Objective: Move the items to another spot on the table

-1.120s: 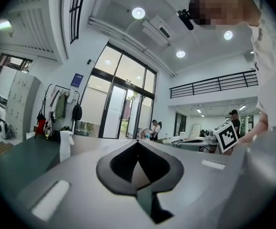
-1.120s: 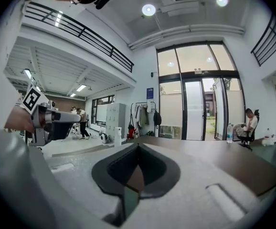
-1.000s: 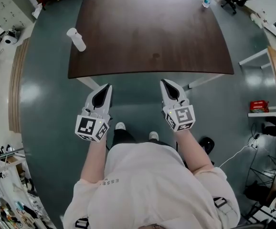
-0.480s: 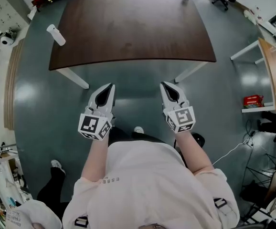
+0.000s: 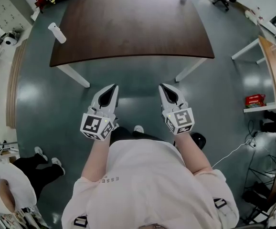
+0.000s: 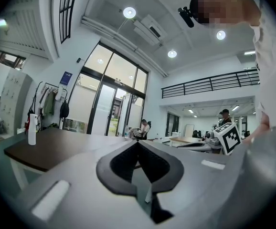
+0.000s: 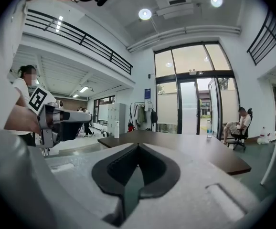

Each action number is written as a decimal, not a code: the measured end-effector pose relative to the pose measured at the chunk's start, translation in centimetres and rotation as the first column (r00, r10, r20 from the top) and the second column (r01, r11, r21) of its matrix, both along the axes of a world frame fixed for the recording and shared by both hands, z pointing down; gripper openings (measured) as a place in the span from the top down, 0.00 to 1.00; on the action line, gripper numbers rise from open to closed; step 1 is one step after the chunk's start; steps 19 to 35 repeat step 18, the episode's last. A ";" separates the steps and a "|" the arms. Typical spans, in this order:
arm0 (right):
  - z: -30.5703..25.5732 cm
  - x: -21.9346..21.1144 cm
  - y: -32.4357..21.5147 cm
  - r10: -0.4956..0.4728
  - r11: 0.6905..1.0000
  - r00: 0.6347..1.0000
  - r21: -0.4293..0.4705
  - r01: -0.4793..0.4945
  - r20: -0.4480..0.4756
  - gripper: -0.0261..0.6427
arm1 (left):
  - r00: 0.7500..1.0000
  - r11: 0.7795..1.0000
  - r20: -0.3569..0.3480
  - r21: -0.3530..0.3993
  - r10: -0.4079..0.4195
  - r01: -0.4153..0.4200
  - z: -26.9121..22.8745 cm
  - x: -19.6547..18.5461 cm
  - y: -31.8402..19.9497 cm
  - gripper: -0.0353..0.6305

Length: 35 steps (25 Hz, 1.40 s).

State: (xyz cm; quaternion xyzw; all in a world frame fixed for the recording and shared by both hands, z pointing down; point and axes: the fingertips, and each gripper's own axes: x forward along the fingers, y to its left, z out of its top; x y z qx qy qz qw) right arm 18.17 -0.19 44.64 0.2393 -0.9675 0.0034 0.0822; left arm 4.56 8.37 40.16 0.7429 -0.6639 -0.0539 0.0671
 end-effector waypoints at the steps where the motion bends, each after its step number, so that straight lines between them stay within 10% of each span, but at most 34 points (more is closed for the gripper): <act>1: 0.0 0.1 0.1 0.001 1.000 1.000 -0.001 -0.001 0.001 0.98 | 1.000 1.000 0.000 0.000 0.000 0.000 0.0 0.1 0.1 0.93; 35: -0.3 -0.1 0.1 -0.010 1.000 1.000 -0.006 0.011 0.018 0.98 | 1.000 1.000 0.017 0.003 0.004 -0.004 0.1 0.7 0.1 0.93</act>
